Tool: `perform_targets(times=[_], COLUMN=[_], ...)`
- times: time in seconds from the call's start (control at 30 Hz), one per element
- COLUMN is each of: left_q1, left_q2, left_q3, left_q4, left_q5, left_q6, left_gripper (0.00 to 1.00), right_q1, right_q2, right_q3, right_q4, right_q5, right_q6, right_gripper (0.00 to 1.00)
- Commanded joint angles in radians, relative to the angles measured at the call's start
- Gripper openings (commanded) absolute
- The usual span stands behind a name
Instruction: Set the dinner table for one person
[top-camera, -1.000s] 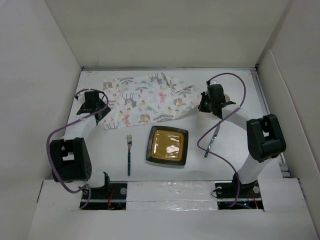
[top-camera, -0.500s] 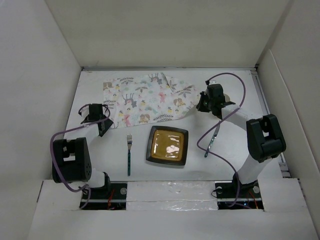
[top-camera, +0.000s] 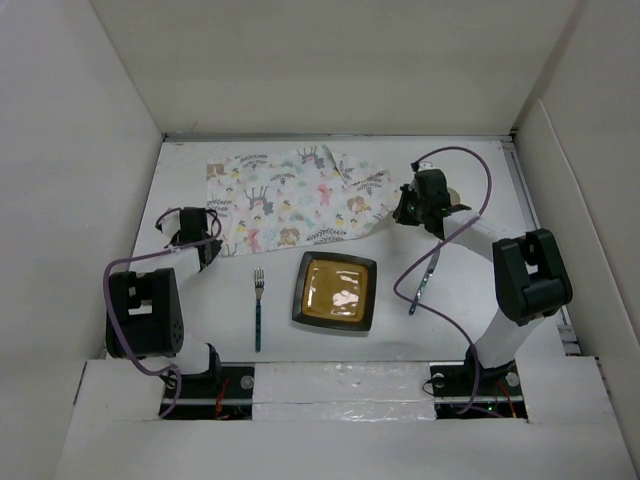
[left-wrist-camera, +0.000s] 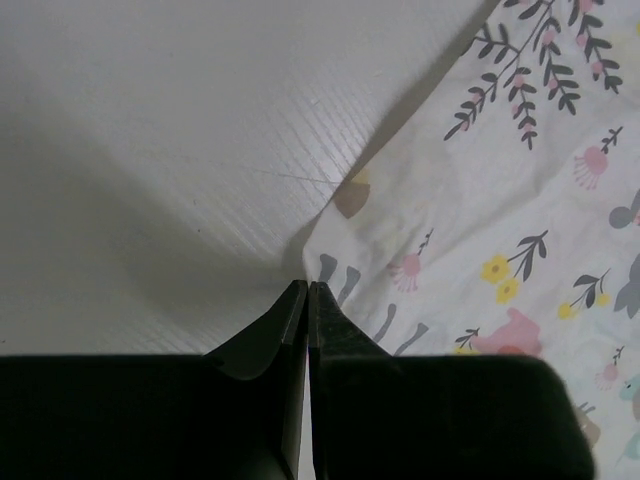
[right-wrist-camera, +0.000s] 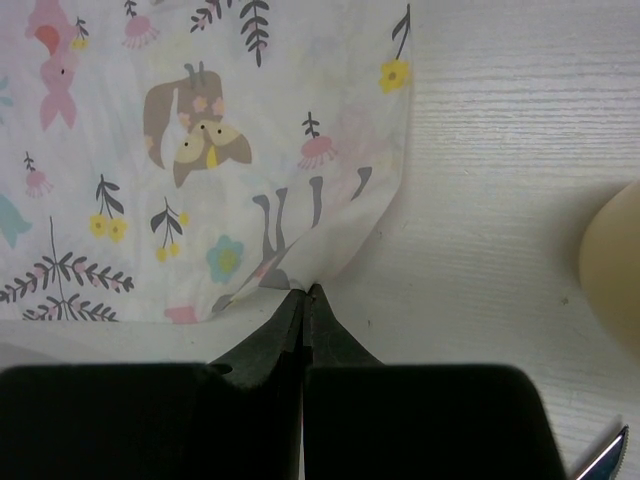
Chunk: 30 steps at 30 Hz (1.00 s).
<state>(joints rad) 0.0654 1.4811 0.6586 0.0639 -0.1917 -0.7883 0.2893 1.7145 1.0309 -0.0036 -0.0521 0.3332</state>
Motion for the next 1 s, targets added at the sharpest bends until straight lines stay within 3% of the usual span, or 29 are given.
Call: perform_targets(times=[0.0,0.13,0.3,0.5,0.6,0.77,0.97], left_q1=[-0.035,-0.035,-0.035,-0.035,-0.035,-0.026,0.007], left_q2=[-0.093,-0.243,-0.352,-0.426,-0.420,-0.384,-0.257], left_q3=[-0.002,0.114,0.390,0.659,0.714,0.734,0.753], left_q4=[0.042,0.027,-0.061,-0.108,-0.113,-0.075,-0.038], left_q5=[-0.049,-0.028,-0.008,0.043,0.101,0.150,0.224], left_q6=[-0.005,0.036,0.127,0.167,0.158,0.133,0.118], left_gripper=[0.00,0.00,0.00,0.00,0.00,0.00,0.00], right_q1=[0.013,0.024,0.091,0.136,0.145,0.145,0.065], right_q2=[-0.067,-0.168,-0.360,-0.581,-0.648,-0.642,-0.494], right_q3=[-0.011,-0.034,-0.017,0.184,0.294,0.417,0.515], right_q4=[0.059,0.062,0.010,-0.217,-0.266,-0.348,-0.358], right_q5=[0.018,0.034,0.147,0.236,0.245,0.278,0.227], right_q6=[-0.002,-0.010,-0.039,-0.089,-0.103,-0.126,-0.135], right_gripper=[0.00,0.00,0.00,0.00,0.00,0.00,0.00])
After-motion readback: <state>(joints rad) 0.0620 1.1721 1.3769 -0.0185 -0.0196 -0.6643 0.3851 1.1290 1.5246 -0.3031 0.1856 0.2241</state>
